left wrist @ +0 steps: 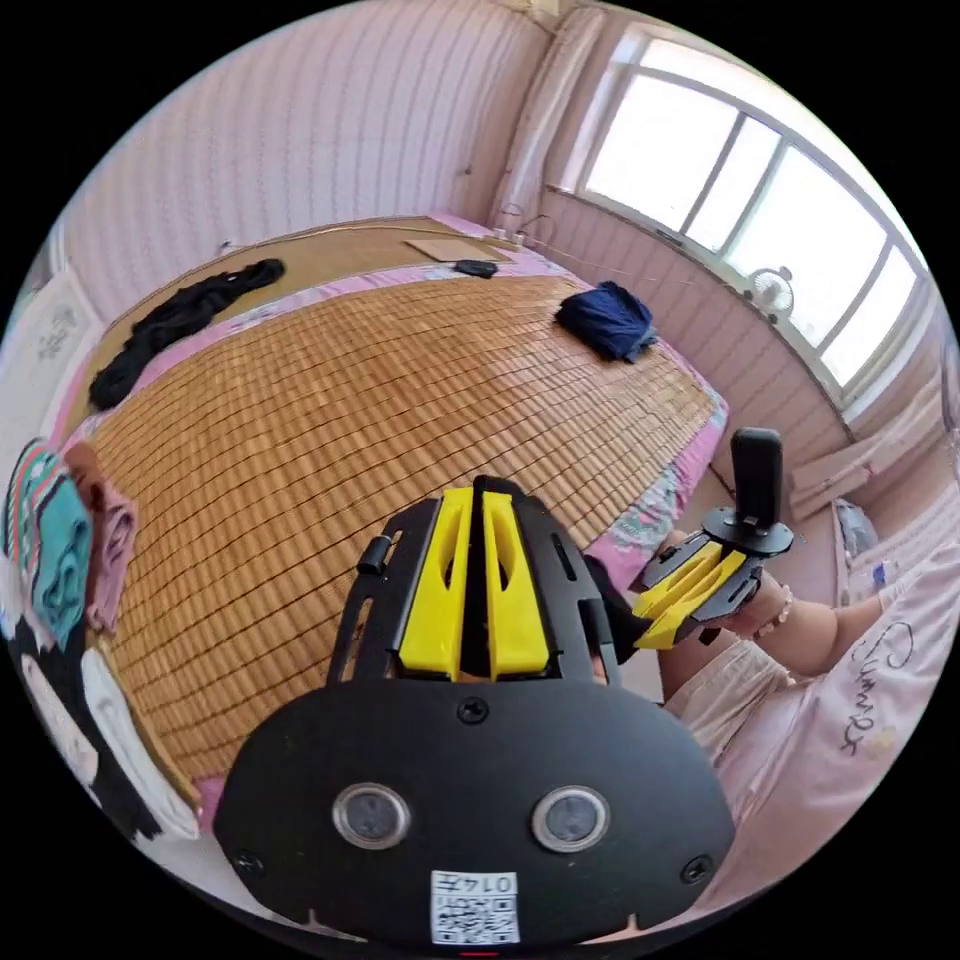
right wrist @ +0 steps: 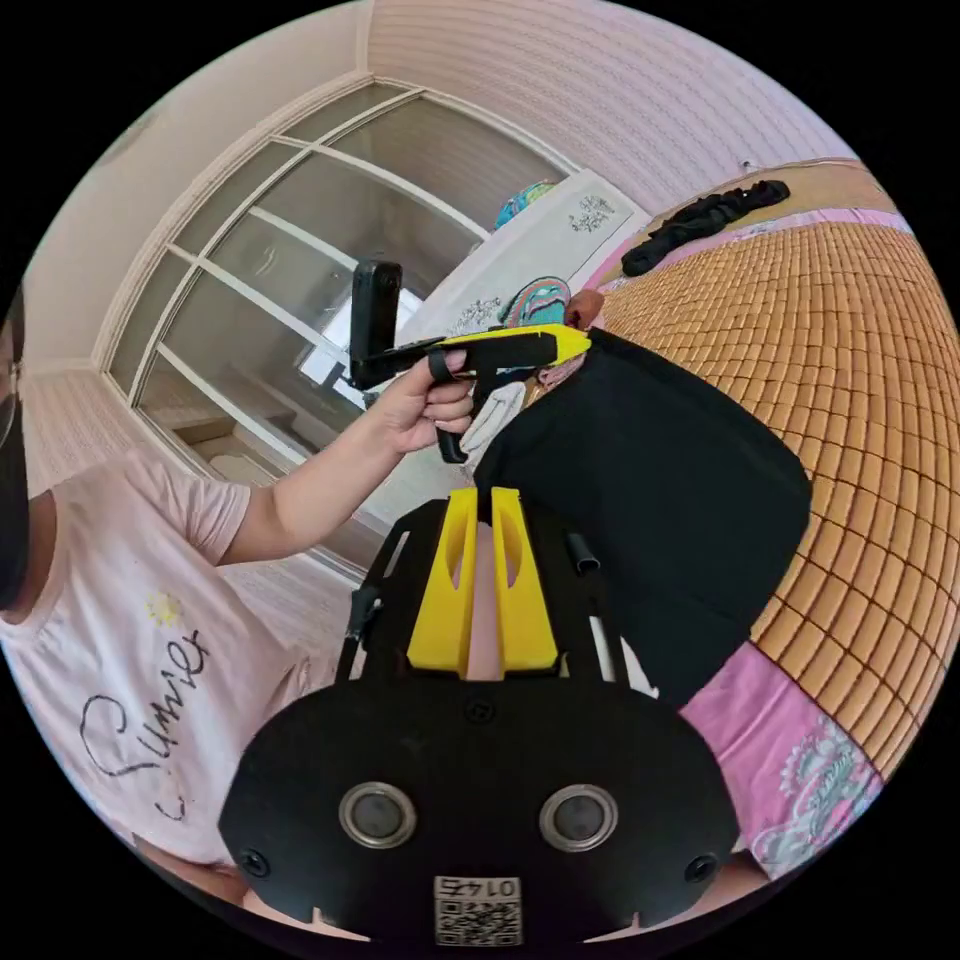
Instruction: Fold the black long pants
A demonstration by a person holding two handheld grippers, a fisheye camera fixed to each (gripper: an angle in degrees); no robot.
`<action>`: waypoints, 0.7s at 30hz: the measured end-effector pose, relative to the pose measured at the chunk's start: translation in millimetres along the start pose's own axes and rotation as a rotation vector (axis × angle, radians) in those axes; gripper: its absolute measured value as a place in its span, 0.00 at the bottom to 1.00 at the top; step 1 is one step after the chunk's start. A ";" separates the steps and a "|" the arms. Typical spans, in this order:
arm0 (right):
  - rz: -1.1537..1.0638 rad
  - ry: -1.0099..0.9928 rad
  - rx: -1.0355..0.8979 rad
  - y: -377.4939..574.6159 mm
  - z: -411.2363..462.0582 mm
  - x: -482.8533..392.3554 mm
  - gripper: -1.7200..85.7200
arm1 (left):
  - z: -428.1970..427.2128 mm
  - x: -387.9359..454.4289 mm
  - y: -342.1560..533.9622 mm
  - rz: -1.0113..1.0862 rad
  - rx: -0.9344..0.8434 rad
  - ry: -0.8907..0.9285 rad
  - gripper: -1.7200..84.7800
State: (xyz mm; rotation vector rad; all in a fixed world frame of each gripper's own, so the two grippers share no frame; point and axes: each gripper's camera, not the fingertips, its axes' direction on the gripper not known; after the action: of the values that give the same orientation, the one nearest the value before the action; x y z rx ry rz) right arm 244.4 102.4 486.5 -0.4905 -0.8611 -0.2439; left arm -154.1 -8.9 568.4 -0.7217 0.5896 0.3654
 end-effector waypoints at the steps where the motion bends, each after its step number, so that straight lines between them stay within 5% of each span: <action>1: -0.004 0.019 -0.115 -8.5 38.0 7.0 0.03 | -14.2 -29.3 32.6 -0.084 -0.014 -0.116 0.01; 4: 0.063 0.122 -0.272 -1.8 78.3 21.8 0.02 | -34.7 -83.9 107.0 -0.274 -0.079 -0.171 0.01; 9: 0.085 0.170 -0.243 22.9 44.0 10.6 0.04 | -33.3 -107.3 177.5 -0.381 -0.078 -0.064 0.03; 16: 0.220 0.551 0.129 40.5 -27.8 19.7 0.16 | 10.5 -110.9 181.5 -0.378 -0.049 0.236 0.14; 21: 0.321 0.449 0.051 36.8 -1.8 66.0 0.16 | 47.2 -117.0 179.0 -0.381 -0.157 0.317 0.18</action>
State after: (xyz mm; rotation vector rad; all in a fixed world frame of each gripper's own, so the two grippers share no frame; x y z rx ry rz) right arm 302.1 132.6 525.1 -0.4941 -0.3422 -0.0314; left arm -317.6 136.5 578.1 -1.0324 0.7093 -0.0607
